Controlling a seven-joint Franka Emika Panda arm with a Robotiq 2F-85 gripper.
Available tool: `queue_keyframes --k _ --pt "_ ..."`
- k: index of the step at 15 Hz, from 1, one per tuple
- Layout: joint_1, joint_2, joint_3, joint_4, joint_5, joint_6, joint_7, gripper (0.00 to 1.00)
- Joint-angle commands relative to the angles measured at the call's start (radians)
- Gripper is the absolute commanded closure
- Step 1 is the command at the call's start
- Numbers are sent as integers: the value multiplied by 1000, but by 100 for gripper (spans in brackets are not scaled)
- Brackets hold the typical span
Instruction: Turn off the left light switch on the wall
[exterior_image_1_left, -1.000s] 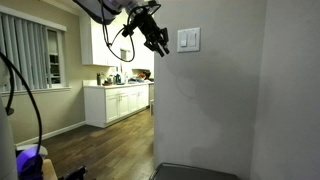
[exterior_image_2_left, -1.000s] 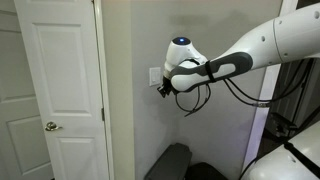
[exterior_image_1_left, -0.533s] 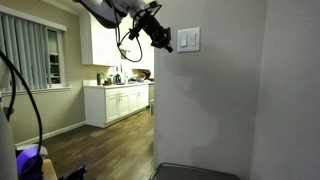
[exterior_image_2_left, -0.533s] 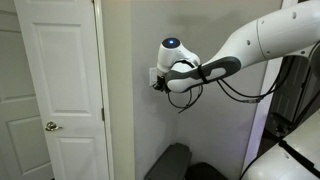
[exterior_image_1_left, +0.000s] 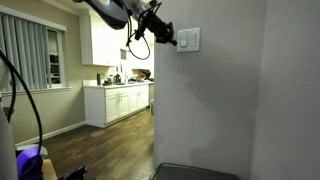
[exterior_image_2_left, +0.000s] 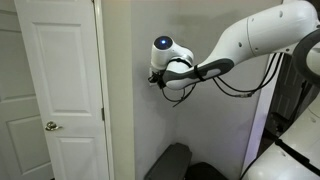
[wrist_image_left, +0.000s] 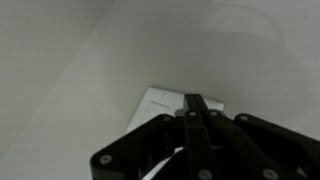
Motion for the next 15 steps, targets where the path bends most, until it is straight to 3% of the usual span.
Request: queue_keyframes --k 1,4,6,11,15 --pt "18 101 -43 133 -101 -9 35 100" --pt "43 166 -86 214 -124 -21 18 100" --pt "78 197 -116 243 -54 -53 -53 100" --pt "155 182 -134 222 -9 -217 -93 100" --pt "185 184 -143 223 14 -255 -106 100"
